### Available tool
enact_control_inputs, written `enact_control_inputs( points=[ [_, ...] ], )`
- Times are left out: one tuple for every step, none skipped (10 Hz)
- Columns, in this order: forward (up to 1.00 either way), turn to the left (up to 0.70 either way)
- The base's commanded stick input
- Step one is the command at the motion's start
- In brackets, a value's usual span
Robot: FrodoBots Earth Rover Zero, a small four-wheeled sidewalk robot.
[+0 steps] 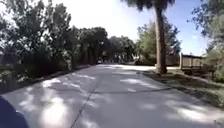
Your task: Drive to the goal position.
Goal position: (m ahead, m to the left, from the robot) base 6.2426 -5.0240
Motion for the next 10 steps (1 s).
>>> enact_control_inputs(
  points=[
    [0.7,0.0],
    [0.7,0.0],
    [0.7,0.0],
    [0.7,0.0],
    [0.7,0.0],
    [0.7,0.0],
    [0.7,0.0],
    [0.7,0.0],
    [0.7,0.0],
    [0.7,0.0]
  ],
)
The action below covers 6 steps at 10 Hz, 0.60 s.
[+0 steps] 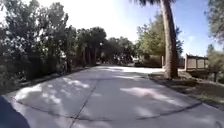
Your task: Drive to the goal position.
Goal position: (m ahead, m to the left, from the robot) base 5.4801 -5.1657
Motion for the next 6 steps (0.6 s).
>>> enact_control_inputs(
  points=[
    [0.7,0.0],
    [0.7,0.0],
    [0.7,0.0],
    [0.7,0.0],
    [0.7,0.0],
    [0.7,0.0]
  ],
)
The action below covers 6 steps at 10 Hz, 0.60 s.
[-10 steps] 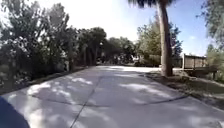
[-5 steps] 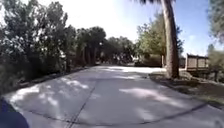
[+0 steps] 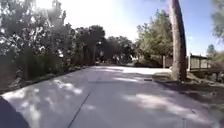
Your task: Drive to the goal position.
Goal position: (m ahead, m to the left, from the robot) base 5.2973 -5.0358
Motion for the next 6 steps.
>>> enact_control_inputs(
  points=[
    [0.7,0.0],
    [0.7,0.0],
    [0.7,0.0],
    [0.7,0.0],
    [0.7,0.0],
    [0.7,0.0]
  ],
)
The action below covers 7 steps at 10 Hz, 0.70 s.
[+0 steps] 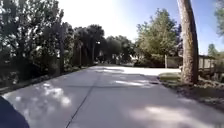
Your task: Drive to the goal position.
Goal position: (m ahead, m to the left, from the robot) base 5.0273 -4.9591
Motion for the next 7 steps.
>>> enact_control_inputs(
  points=[
    [0.7,0.0],
    [0.7,0.0],
    [0.7,0.0],
    [0.7,0.0],
    [0.7,0.0],
    [0.7,0.0],
    [0.7,0.0]
  ],
)
